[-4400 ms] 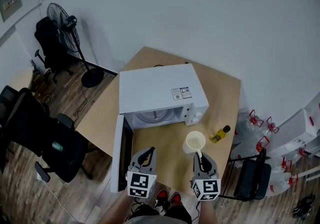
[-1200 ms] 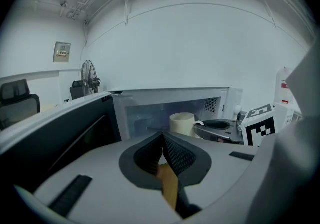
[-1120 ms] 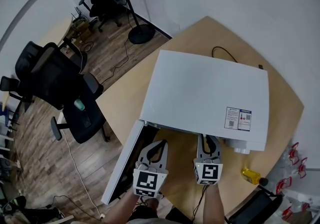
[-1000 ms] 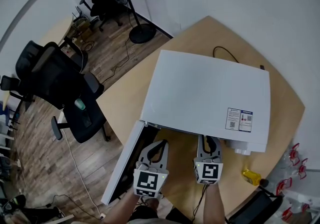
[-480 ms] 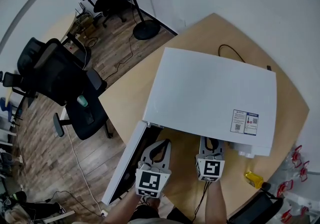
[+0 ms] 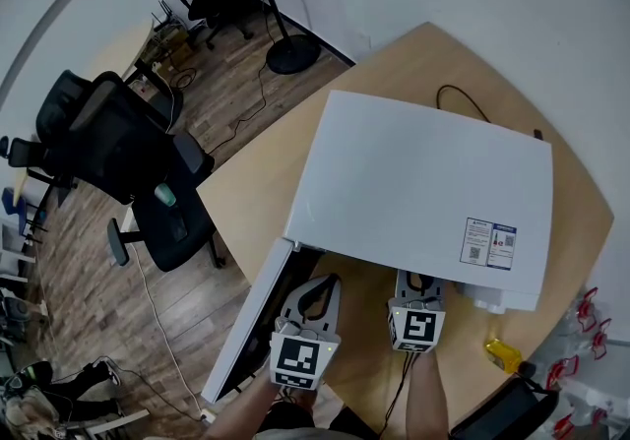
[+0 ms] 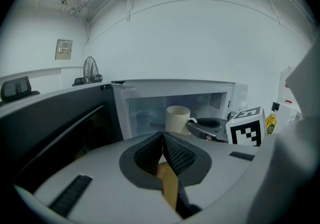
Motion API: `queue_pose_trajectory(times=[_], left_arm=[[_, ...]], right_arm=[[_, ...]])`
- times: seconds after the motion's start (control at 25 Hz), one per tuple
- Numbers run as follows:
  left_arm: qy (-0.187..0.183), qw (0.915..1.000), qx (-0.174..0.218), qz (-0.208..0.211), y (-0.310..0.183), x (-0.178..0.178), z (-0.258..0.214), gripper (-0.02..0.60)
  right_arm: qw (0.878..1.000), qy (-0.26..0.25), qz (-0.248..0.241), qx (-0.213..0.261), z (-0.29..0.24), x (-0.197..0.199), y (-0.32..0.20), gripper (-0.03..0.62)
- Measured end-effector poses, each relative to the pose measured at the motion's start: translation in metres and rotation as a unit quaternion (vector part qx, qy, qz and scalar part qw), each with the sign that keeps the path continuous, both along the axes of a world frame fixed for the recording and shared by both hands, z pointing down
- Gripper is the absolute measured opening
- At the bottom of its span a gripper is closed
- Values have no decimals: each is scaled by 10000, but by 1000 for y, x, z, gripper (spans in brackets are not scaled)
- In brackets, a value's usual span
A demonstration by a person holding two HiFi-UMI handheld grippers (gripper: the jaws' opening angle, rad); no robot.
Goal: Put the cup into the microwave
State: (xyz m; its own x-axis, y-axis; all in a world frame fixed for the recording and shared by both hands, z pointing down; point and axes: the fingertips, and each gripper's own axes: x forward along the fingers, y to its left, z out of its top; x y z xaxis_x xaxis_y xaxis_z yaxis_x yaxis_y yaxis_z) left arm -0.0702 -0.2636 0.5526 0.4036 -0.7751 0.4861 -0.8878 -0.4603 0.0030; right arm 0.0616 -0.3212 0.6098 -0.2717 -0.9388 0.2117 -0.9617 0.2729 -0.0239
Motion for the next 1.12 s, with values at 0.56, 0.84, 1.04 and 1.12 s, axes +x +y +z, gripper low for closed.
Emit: queue_pose_trajectory(times=[0.56,0.84,1.04,1.12], left_arm=[[-7,10000,-25,27,4,-3,3,25],[-9,10000,3,58,7,-2,0,25],[-8,10000,31,68,9,-3,-3,25],[-5,10000,49,83,10,-3,-6,25]], right_arm=[[9995,-248,-161,60,-4,-6,1,164],[9995,-298,-117,-56,-2,-6,3,227],[9996,-268,-106,-45,-5,-6,4,227],[9995,-280,-113,-39,-8,-6,6,227]])
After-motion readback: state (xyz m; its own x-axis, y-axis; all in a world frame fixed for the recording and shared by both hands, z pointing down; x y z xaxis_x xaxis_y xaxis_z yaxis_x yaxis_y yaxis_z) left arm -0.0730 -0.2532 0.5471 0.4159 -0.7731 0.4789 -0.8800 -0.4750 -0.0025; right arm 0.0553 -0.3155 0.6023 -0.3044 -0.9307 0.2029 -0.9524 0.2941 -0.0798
